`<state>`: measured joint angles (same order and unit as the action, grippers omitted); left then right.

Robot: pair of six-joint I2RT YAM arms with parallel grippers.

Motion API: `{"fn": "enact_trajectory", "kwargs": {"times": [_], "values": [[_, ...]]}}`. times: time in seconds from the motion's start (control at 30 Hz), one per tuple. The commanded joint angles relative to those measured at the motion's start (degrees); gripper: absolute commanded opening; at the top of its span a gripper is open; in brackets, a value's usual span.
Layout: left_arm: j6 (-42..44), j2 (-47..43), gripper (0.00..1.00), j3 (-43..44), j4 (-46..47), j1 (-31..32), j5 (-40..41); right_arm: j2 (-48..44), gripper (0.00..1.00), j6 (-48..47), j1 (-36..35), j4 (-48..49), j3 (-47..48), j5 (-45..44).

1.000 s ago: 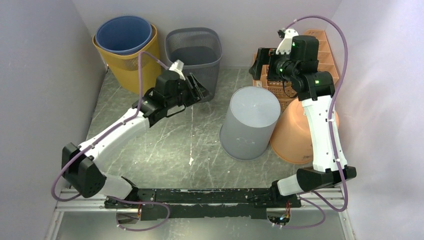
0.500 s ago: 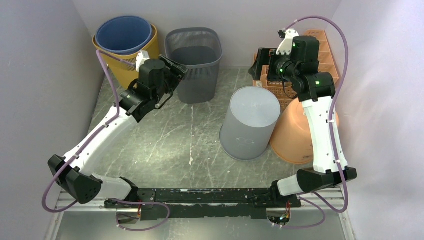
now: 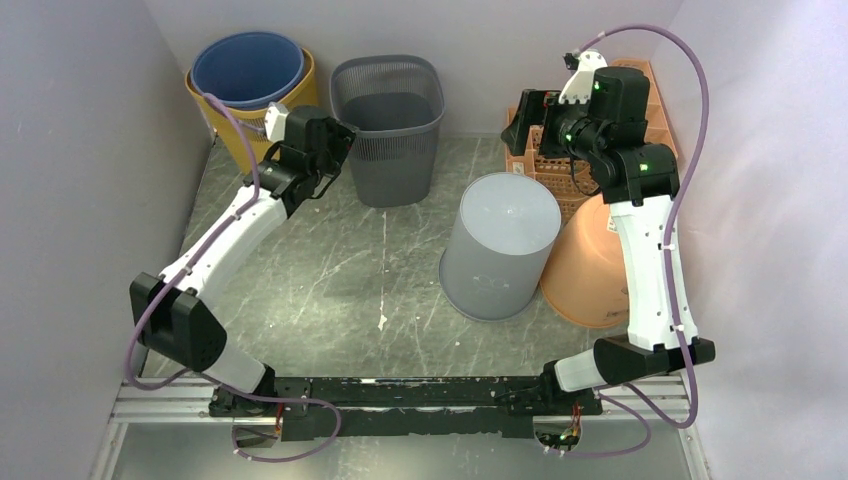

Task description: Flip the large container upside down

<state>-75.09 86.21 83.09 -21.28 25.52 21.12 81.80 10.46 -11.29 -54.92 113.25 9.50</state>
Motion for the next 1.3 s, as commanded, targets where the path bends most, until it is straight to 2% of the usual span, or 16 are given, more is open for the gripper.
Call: {"fn": "enact_trajectory", "kwargs": {"times": [0.0,0.27,0.57,0.67,0.83,0.9,1.27], "values": [[0.4,2.5,0.74,3.7,3.7,-0.5,-2.4,0.2,1.0,-0.1,0.3,-0.5,0.7,-0.5],[1.8,4.7,0.74,3.3,4.4,-1.5,-4.4,0.1,1.0,-0.2,0.3,-0.2,-0.3,-0.6],[5.6,5.5,0.66,-1.3,4.5,-3.0,-6.2,-0.9,1.0,-0.2,0.4,-0.4,-2.1,-0.5],[6.5,4.9,0.54,-3.7,6.0,-3.5,-7.3,-1.4,1.0,-0.3,0.3,-0.5,-2.5,-0.6],[7.8,3.5,0.17,-6.2,5.2,-4.2,-9.5,-2.5,1.0,-0.2,0.4,-0.5,-3.5,-1.2],[8.5,2.2,0.07,-7.8,4.7,-4.2,-9.4,-3.0,1.0,-0.1,0.3,-0.3,-4.0,-1.3],[12.8,-10.9,0.07,-23.8,3.2,-5.2,-7.5,-5.9,1.0,1.4,0.4,2.3,-9.2,-0.6]]}}
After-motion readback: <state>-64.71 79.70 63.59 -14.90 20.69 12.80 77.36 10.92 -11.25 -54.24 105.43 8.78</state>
